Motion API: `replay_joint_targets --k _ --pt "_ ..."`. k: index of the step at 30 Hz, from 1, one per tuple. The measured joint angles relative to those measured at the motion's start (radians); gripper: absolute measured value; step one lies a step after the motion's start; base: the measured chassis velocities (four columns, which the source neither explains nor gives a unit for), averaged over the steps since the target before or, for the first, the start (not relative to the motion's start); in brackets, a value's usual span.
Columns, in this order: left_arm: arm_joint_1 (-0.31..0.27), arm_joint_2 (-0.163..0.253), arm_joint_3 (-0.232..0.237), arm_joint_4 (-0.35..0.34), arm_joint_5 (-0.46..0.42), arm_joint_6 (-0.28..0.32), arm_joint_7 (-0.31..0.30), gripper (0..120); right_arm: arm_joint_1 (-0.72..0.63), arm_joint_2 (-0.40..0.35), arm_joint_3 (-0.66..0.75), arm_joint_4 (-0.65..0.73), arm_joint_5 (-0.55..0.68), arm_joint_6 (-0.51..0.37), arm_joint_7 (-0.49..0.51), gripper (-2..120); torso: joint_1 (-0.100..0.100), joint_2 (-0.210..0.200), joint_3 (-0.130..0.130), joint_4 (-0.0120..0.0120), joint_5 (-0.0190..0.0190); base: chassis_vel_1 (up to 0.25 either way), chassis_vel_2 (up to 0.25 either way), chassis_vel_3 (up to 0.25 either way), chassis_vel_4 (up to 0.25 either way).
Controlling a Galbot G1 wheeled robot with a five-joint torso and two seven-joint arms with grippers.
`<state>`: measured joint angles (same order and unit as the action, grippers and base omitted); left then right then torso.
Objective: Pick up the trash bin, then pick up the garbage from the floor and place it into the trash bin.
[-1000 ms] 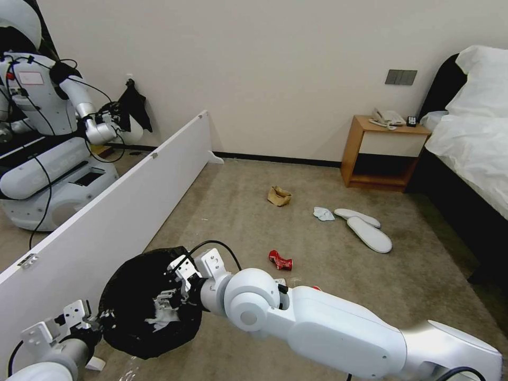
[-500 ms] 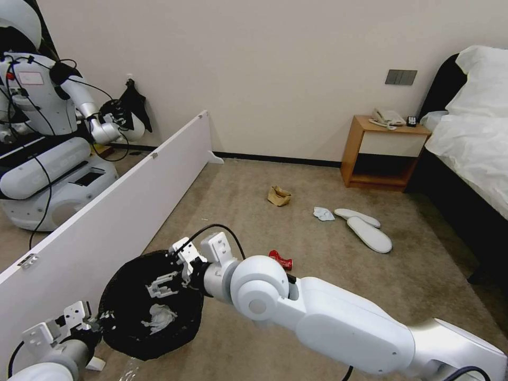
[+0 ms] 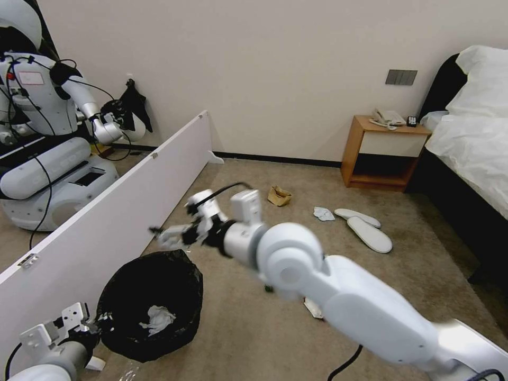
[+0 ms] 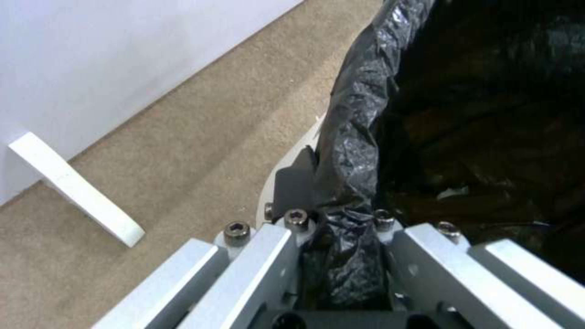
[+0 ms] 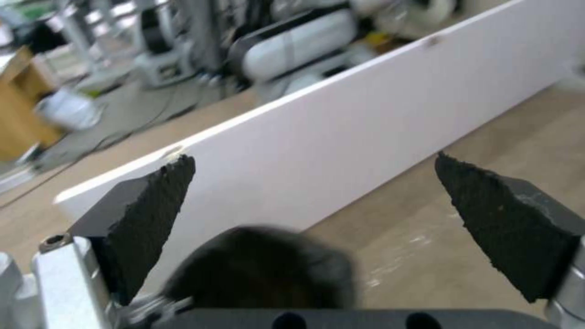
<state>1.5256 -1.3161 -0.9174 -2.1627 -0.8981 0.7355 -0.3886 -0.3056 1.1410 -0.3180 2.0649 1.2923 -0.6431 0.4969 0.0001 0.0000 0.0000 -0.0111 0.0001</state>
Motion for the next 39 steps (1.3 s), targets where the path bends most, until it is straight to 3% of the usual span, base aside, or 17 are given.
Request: replay_joint_targets --k 6,11,12,14,17,19,26,28,30,31,39 --pt "0.011 0.002 -0.012 -0.01 0.001 0.0 0.001 2 -0.17 -0.188 0.257 0.083 -0.084 0.04 -0.042 100 0.0 0.0 0.0 -0.0002 0.0005 0.0 0.0 0.0 0.0" --pt "0.011 0.001 -0.014 -0.011 0.003 0.0 0.003 2 -0.235 -0.235 0.366 0.098 -0.134 0.061 -0.07 100 0.0 0.0 0.0 -0.0003 0.0002 0.0 0.0 0.0 0.0" --pt "0.011 -0.001 -0.014 -0.011 0.01 0.0 0.009 2 -0.321 -0.286 0.5 0.111 -0.181 0.084 -0.1 100 0.0 0.0 0.0 0.0 0.0004 0.0 0.0 0.0 0.0" --pt "0.011 -0.003 -0.012 -0.011 0.015 0.0 0.011 2 -0.406 -0.324 0.619 0.119 -0.219 0.104 -0.12 100 0.0 0.0 0.0 -0.0005 0.0002 0.0 0.0 0.0 0.0" --pt "0.011 -0.005 -0.011 -0.011 0.016 0.0 0.012 2 -0.45 -0.336 0.671 0.12 -0.237 0.115 -0.126 100 0.0 0.0 0.0 -0.0004 0.0002 0.0 0.0 0.0 0.0" --pt "0.011 -0.015 -0.005 -0.011 0.025 0.0 0.014 2 -0.576 -0.357 0.819 0.122 -0.268 0.131 -0.133 100 0.0 0.0 0.0 -0.0001 0.0003 0.0 0.0 0.0 0.0" --pt "0.009 -0.042 0.003 -0.014 0.047 0.0 0.023 2 -0.724 -0.34 0.964 0.134 -0.337 0.222 -0.145 100 0.0 0.0 0.0 0.0 0.0 0.0 0.0 0.0 0.0" --pt "0.011 -0.057 0.004 -0.022 0.068 0.0 0.031 2 -0.81 -0.302 1.003 0.153 -0.436 0.331 -0.156 100 0.0 0.0 0.0 0.0001 0.0 0.0 0.0 0.0 0.0" --pt "0.011 -0.06 0.004 -0.024 0.07 0.0 0.032 2 -0.826 -0.293 1.008 0.157 -0.457 0.352 -0.159 100 0.0 0.0 0.0 0.0001 0.0 0.0 0.0 0.0 0.0" --pt "0.011 -0.07 0.005 -0.032 0.079 0.0 0.035 2 -0.884 -0.262 1.026 0.175 -0.531 0.418 -0.178 100 0.0 0.0 0.0 -0.0001 -0.0001 0.0 0.0 0.0 0.0" --pt "0.018 -0.109 0.002 -0.052 0.116 0.0 0.051 2 -1.041 -0.147 1.033 0.224 -0.767 0.56 -0.251 100 0.0 0.0 0.0 0.0002 -0.0004 0.0 0.0 0.0 0.0"
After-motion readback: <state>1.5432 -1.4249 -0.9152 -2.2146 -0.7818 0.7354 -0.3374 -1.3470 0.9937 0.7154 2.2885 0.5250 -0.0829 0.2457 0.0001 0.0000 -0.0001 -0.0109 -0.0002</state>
